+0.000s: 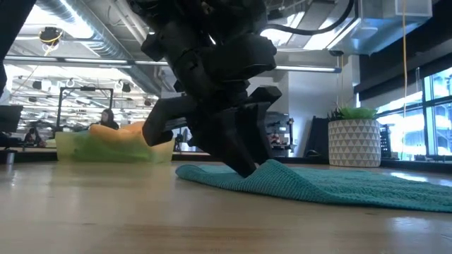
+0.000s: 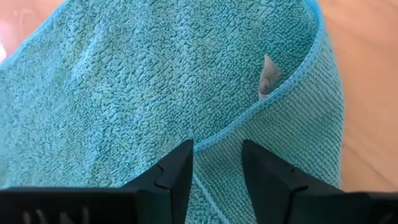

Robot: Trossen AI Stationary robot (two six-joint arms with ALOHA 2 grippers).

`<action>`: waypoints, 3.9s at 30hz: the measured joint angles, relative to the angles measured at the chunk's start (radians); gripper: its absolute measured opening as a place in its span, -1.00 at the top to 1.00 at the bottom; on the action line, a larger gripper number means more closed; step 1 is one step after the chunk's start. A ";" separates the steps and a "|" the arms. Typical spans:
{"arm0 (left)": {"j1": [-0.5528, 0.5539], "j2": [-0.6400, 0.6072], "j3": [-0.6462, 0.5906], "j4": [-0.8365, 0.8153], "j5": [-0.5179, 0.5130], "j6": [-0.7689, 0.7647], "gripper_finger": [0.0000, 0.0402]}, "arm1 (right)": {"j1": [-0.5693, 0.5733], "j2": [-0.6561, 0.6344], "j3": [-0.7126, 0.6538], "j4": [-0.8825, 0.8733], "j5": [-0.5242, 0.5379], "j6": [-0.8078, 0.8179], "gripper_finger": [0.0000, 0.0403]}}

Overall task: Fold microfiber towels
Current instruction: Fold the blue towel

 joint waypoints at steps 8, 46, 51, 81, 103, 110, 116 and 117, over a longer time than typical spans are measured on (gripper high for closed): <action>-0.002 -0.001 0.000 -0.015 0.000 -0.073 0.35 | -0.032 0.011 -0.015 0.024 0.017 0.003 0.34; 0.031 -0.102 0.001 -0.084 0.199 0.118 0.35 | -0.128 0.052 0.186 -0.142 -0.096 -0.126 0.99; 0.032 -0.100 0.000 -0.093 0.209 0.180 0.35 | -0.130 0.050 0.245 -0.236 -0.072 -0.149 0.99; -0.001 0.000 0.001 0.062 0.168 0.241 0.35 | -0.169 0.048 0.330 -0.281 -0.099 -0.289 0.99; -0.002 0.004 0.004 -0.069 -0.070 0.210 0.35 | -0.170 0.047 0.330 -0.331 -0.114 -0.280 0.99; -0.003 -0.034 0.008 -0.322 -0.113 0.074 0.35 | -0.174 0.047 0.330 -0.364 -0.057 -0.252 0.99; -0.021 -0.091 -0.002 -0.422 -0.131 -0.021 0.36 | -0.183 0.047 0.330 -0.367 -0.038 -0.255 0.99; -0.024 -0.105 -0.004 -0.440 -0.136 -0.021 0.36 | -0.186 0.047 0.330 -0.372 -0.041 -0.256 0.99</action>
